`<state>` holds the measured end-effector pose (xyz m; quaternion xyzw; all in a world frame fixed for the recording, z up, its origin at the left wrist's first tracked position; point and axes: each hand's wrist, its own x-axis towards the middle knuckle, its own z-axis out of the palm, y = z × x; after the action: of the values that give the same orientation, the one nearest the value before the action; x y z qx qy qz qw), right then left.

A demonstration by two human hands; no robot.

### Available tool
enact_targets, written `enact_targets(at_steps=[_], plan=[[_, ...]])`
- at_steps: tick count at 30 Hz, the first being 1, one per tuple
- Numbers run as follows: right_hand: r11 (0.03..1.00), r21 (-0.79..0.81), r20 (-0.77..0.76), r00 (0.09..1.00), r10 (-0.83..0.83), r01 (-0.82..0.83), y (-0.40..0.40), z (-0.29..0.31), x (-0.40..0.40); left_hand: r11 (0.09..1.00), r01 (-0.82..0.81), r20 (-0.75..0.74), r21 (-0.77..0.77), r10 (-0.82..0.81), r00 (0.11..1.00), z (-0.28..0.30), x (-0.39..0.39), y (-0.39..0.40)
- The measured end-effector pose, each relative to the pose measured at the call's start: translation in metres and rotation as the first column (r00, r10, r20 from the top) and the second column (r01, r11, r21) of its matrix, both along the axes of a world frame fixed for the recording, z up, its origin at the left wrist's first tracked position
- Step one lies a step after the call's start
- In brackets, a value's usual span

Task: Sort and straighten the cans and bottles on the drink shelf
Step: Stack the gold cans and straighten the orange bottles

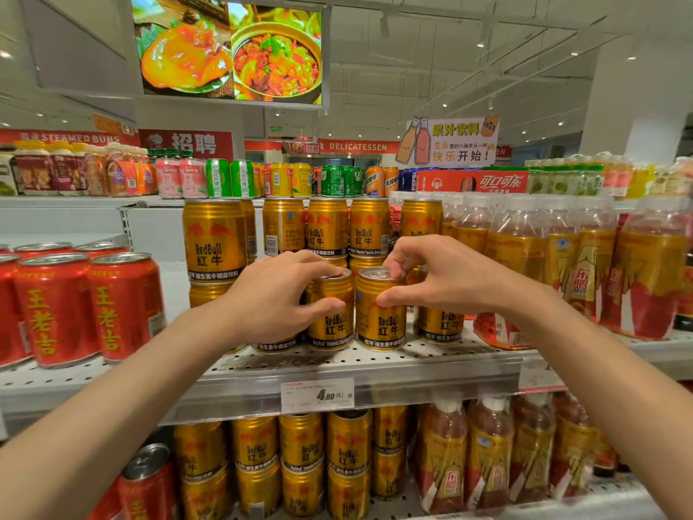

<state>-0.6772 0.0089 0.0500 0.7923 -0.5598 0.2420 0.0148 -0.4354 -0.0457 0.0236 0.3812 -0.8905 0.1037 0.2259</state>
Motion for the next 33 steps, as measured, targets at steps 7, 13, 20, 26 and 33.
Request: enact_targets(at_steps=[7,13,20,26,33], plan=[[0.999,0.037,0.018,1.000,-0.015,0.014,0.010,0.002,-0.007,0.999,0.000,0.021,-0.049,0.001,1.000,-0.001,0.000,0.003],[0.983,0.065,-0.205,0.966,-0.155,0.172,0.018,0.002,-0.024,0.996,0.045,0.089,-0.079,-0.038,0.995,0.008,-0.032,0.012],[0.991,0.038,-0.166,0.978,-0.122,0.130,0.017,-0.003,-0.033,0.995,0.091,0.063,0.026,-0.093,0.994,0.006,-0.051,0.003],[0.997,-0.034,-0.112,0.991,-0.076,0.072,0.013,-0.009,-0.030,0.997,0.074,0.063,-0.005,-0.074,0.995,0.004,-0.051,-0.001],[0.997,0.002,-0.100,0.992,-0.076,0.077,0.016,-0.012,-0.036,0.997,0.078,0.063,-0.024,-0.077,0.995,0.002,-0.050,-0.001]])
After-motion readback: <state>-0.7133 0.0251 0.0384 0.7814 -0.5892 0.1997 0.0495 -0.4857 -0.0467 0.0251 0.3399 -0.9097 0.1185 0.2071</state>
